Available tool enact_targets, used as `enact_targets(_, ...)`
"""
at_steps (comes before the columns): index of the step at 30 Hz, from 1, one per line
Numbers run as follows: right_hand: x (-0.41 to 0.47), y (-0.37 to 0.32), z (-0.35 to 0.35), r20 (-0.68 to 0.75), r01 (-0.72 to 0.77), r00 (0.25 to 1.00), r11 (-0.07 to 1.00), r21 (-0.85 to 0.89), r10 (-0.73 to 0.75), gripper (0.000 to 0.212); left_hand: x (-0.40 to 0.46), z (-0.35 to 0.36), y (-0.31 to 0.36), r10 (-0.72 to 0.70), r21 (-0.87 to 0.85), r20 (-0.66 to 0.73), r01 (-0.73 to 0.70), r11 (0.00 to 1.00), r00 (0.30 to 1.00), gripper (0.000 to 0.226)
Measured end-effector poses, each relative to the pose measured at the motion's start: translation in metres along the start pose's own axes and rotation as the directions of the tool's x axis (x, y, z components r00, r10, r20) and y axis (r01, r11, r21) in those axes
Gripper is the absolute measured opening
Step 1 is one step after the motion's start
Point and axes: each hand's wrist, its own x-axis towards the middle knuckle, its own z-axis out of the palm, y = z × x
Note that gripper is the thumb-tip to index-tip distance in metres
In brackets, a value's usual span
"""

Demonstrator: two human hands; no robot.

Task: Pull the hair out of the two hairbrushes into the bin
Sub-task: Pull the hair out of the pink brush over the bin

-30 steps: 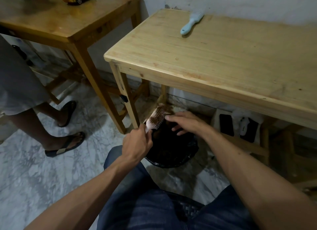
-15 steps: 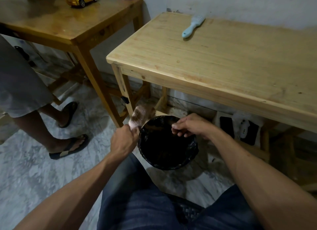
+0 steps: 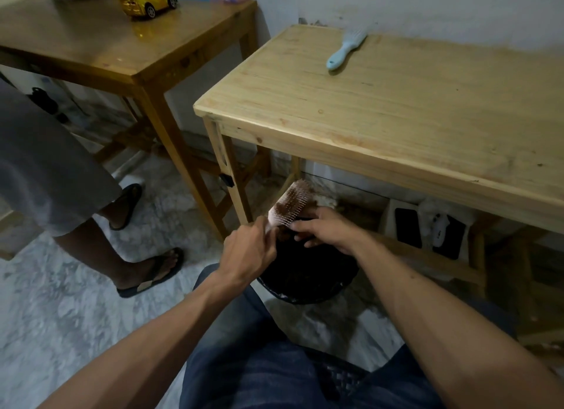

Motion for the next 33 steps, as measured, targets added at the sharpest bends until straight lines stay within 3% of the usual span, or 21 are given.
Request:
enact_targets(3,0.003,0.003,-0.001,-0.085,0.007,0.996,0.999,0.046,-0.003,0.004,0.002,-0.002,-0.006,-0.001,-0.009,-0.02,0.001,1.0,1.0,0.027)
enact_targets(9,-0.001,0.014,-0.024,-0.183,-0.064,0.982,0.993,-0.103,0.045,0.011,0.003,-0.006,-0.028,-0.112,-0.008,-0.021,0.112,0.994,0.994,0.028)
enact_targets(14,-0.003,0.012,-0.022,-0.179,-0.131,0.979,0.979,-0.159,0.102,0.007,-0.002,-0.002,-0.025,-0.045,-0.053,0.018,0.046,0.998,0.999,0.027)
enact_targets(15,-0.002,0.011,-0.018,-0.176,-0.124,0.979,0.983,-0.137,0.099,0.012,-0.002,0.0,-0.022,-0.033,-0.054,0.018,0.034,0.998,0.999,0.027)
enact_targets(18,0.0,0.006,-0.006,-0.179,-0.06,0.982,0.998,-0.007,0.058,0.062,-0.002,0.003,-0.014,0.009,-0.009,0.013,-0.009,1.0,1.0,0.028)
enact_targets(21,-0.001,0.0,0.0,-0.236,0.014,0.972,1.0,0.025,-0.007,0.073,-0.003,0.002,-0.008,0.034,0.009,0.016,-0.034,0.999,0.999,0.029)
enact_targets(23,0.001,-0.003,0.002,-0.292,0.082,0.954,0.995,0.051,-0.063,0.064,-0.003,0.0,-0.008,0.034,0.023,0.009,-0.035,0.999,0.999,0.029)
enact_targets(27,0.002,-0.001,-0.002,-0.338,0.141,0.936,0.985,0.102,-0.099,0.009,-0.003,-0.001,-0.015,-0.036,-0.02,-0.004,0.036,0.999,0.999,0.028)
enact_targets(33,-0.005,0.011,-0.016,-0.401,0.113,0.915,0.983,0.144,-0.046,0.009,0.001,-0.003,-0.031,-0.247,-0.051,-0.004,0.246,0.968,0.969,0.026)
